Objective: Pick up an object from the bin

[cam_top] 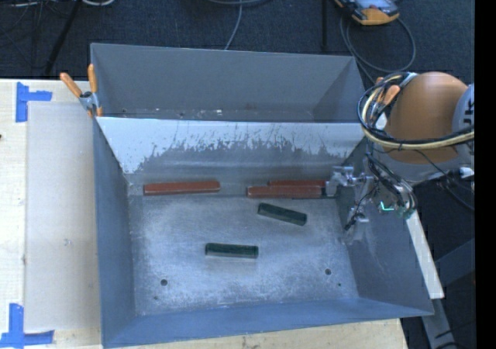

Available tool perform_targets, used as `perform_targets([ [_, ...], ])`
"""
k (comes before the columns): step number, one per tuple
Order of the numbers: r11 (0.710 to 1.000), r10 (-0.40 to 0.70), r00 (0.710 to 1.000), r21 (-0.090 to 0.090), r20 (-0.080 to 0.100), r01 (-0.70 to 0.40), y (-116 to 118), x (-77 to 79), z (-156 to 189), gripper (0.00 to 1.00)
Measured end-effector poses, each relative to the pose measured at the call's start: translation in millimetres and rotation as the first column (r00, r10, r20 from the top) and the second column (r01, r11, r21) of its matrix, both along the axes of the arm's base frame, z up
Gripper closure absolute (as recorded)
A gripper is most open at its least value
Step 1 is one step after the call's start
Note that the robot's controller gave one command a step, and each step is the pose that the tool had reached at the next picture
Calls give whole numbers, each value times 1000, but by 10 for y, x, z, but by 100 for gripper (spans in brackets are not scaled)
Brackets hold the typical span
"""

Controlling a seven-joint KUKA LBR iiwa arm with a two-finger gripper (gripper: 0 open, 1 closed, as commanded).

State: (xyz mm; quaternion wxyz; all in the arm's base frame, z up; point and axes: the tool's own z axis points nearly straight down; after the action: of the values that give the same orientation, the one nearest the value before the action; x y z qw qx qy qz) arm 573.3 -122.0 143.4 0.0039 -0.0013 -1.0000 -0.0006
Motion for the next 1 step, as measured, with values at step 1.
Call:
perform_targets([
  [1,989,-145,989,1,-2,145,761,113,-753,0],
])
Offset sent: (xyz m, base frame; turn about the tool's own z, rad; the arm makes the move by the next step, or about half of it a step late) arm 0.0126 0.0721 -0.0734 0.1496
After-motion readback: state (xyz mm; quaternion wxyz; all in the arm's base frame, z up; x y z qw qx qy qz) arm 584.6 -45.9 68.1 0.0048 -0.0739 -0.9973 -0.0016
